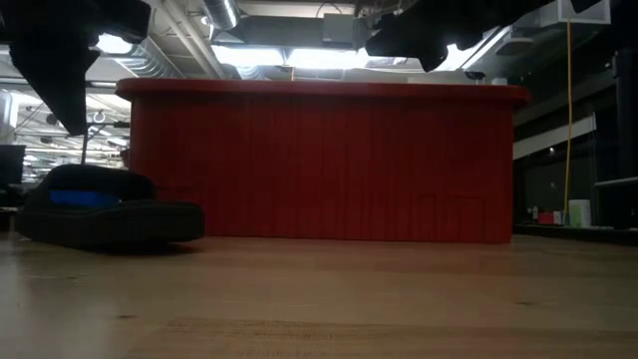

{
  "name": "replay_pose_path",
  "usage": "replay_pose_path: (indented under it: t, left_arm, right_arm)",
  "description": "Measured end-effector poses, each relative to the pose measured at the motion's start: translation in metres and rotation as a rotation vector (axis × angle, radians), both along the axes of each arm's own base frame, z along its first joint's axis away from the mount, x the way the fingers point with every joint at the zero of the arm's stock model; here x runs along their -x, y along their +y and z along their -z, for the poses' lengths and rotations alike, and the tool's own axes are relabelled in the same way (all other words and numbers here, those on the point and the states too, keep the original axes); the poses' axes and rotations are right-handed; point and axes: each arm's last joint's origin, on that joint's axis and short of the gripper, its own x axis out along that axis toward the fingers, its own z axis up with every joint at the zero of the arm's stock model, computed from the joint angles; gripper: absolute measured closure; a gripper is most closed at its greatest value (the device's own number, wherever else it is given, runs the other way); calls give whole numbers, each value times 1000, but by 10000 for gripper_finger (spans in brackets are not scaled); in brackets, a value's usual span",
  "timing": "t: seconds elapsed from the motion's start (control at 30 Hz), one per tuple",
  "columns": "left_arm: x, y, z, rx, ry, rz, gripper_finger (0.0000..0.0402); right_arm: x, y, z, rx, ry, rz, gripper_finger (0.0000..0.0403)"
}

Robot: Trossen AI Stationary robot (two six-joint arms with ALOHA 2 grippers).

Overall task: Pick and place slides into bin
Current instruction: Put the top black slide into the red container

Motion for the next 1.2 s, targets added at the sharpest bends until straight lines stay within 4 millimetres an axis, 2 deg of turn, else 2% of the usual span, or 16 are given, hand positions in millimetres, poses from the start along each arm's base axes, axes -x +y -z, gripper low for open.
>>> replay_pose_path:
  t: [0.23,0.37,0.7,0.9,1.2]
  left_arm:
    - [0,0,0,2,-16,-32,294]
    - [-1,-1,1,13,-21,-25,268]
    - [-15,-11,12,-26,-24,153,262]
    - [-21,-8,21,-19,-5,67,262]
    - [-25,5,32,-30,119,-26,263]
  right_arm:
    - [0,0,0,0,0,0,386]
    - [0,0,0,0,0,0,386]
    - [0,0,0,0,1,0,386]
    - [0,0,0,1,2,0,386]
    - [0,0,0,1,2,1,386]
